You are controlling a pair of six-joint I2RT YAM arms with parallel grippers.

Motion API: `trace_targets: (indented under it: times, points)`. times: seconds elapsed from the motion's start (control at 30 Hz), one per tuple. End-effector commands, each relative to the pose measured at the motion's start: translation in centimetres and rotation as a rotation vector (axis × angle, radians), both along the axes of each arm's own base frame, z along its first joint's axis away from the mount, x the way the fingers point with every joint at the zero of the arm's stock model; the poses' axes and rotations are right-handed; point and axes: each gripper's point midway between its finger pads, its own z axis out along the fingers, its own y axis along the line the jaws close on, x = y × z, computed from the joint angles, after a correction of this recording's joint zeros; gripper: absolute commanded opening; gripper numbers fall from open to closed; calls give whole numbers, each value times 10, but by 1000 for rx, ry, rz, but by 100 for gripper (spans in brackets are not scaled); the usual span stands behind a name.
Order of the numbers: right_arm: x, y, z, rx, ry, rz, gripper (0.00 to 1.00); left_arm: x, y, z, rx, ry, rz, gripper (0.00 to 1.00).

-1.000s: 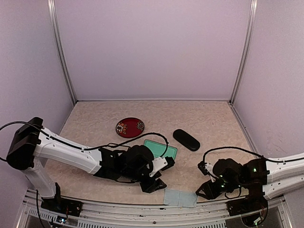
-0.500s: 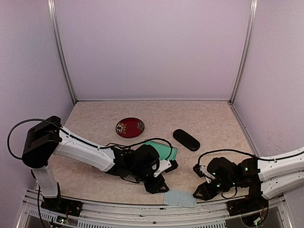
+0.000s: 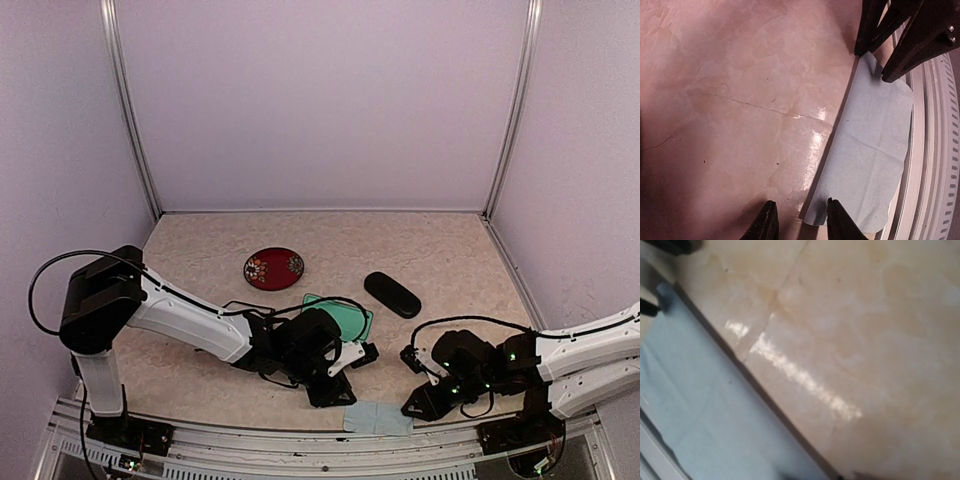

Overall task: Organize the sunglasses
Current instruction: Pick up the folded cleaning cloth from the corner of the board.

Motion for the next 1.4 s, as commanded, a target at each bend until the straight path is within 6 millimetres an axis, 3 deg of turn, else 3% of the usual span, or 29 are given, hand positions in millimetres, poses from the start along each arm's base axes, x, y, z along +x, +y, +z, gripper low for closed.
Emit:
trace_targets:
  times: [0.0,0.13,0.67,1.13,1.37]
  points:
    - [-3,-7,-8,-17,16,-1,29,-2,-3,-6,10,12,-19,30]
    - [-3,-7,-9,-21,17,-1,27,-7,-1,-8,15,23,-33,25]
    - [0,-6,-10,-28,9,1,18,-21,-5,-13,21,54,-84,18]
    - [1,-2,-11,-13,9,2,10,-22,0,-12,29,62,-77,5]
    - [3,6,-2,37,-14,20,0,-17,-3,-3,7,46,-53,0]
